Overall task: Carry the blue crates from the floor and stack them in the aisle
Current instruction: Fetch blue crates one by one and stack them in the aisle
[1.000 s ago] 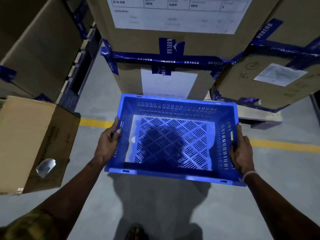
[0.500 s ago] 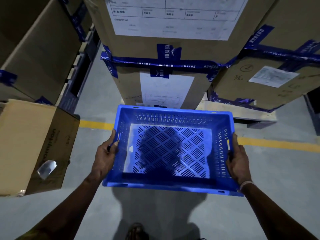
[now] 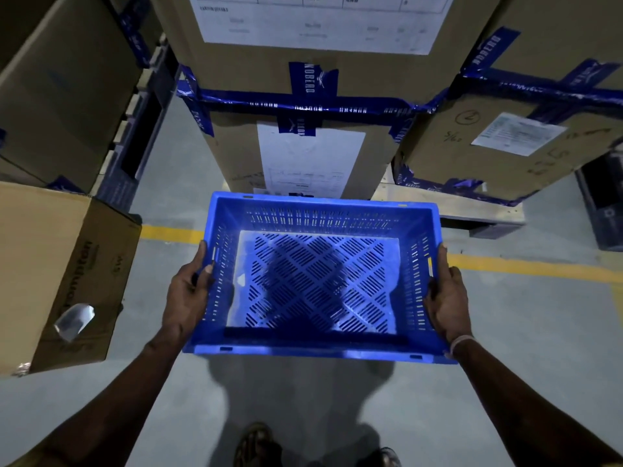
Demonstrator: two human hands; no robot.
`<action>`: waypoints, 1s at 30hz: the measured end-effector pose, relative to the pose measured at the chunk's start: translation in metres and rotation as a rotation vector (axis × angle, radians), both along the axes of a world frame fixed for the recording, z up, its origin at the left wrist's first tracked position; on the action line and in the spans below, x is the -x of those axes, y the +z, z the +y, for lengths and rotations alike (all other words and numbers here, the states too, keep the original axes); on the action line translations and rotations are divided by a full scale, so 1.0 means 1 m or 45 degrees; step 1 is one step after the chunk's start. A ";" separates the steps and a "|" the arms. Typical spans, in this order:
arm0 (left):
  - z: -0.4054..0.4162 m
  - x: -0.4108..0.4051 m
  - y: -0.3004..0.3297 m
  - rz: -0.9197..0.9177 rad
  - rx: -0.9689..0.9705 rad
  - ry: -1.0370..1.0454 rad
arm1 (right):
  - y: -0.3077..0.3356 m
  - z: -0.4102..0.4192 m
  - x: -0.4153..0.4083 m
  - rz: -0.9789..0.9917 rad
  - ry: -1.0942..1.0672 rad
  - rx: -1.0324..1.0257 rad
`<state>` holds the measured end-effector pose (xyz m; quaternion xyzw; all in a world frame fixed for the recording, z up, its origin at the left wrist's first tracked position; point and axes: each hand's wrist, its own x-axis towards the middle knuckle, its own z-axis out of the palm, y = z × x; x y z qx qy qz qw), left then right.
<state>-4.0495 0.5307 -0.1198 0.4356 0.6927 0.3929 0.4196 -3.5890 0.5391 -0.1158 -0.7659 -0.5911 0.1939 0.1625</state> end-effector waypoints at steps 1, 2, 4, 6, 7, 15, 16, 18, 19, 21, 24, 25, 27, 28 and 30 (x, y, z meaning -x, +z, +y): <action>0.000 0.001 0.000 0.008 0.003 -0.003 | 0.003 -0.002 0.001 0.049 -0.008 -0.045; 0.002 0.002 0.002 0.026 0.015 -0.011 | 0.004 -0.005 0.004 0.125 -0.054 -0.047; 0.005 0.007 0.003 0.076 0.031 -0.034 | 0.007 -0.016 0.011 0.259 -0.096 -0.058; 0.006 0.010 0.005 0.156 0.041 -0.077 | 0.005 -0.021 0.013 0.325 -0.105 -0.047; 0.005 0.009 0.005 0.201 0.028 -0.100 | 0.007 -0.022 0.013 0.352 -0.110 -0.017; -0.006 -0.001 -0.003 0.465 -0.218 -0.171 | 0.007 -0.014 0.007 0.233 -0.032 -0.002; -0.007 -0.001 -0.001 0.462 -0.203 -0.157 | 0.004 -0.015 0.007 0.213 -0.019 -0.005; -0.009 -0.004 -0.001 0.475 -0.198 -0.154 | 0.005 -0.014 0.003 0.203 -0.011 0.013; -0.009 -0.004 0.000 0.486 -0.230 -0.166 | 0.005 -0.013 0.003 0.211 -0.016 0.019; -0.008 -0.005 0.001 0.417 -0.278 -0.207 | 0.003 -0.011 0.003 0.186 -0.011 0.022; -0.001 0.001 0.001 0.453 -0.253 -0.302 | 0.000 -0.008 0.002 0.056 0.077 0.038; 0.000 0.006 -0.006 0.531 -0.183 -0.320 | 0.000 -0.007 0.001 0.002 0.088 0.060; -0.002 0.010 -0.009 0.788 0.021 -0.317 | -0.002 -0.008 -0.001 -0.108 0.104 0.078; -0.006 0.008 -0.009 0.930 0.039 -0.362 | -0.003 -0.011 -0.002 -0.160 0.118 0.067; -0.013 0.006 -0.005 1.120 0.000 -0.499 | -0.006 -0.022 -0.002 -0.228 0.137 0.048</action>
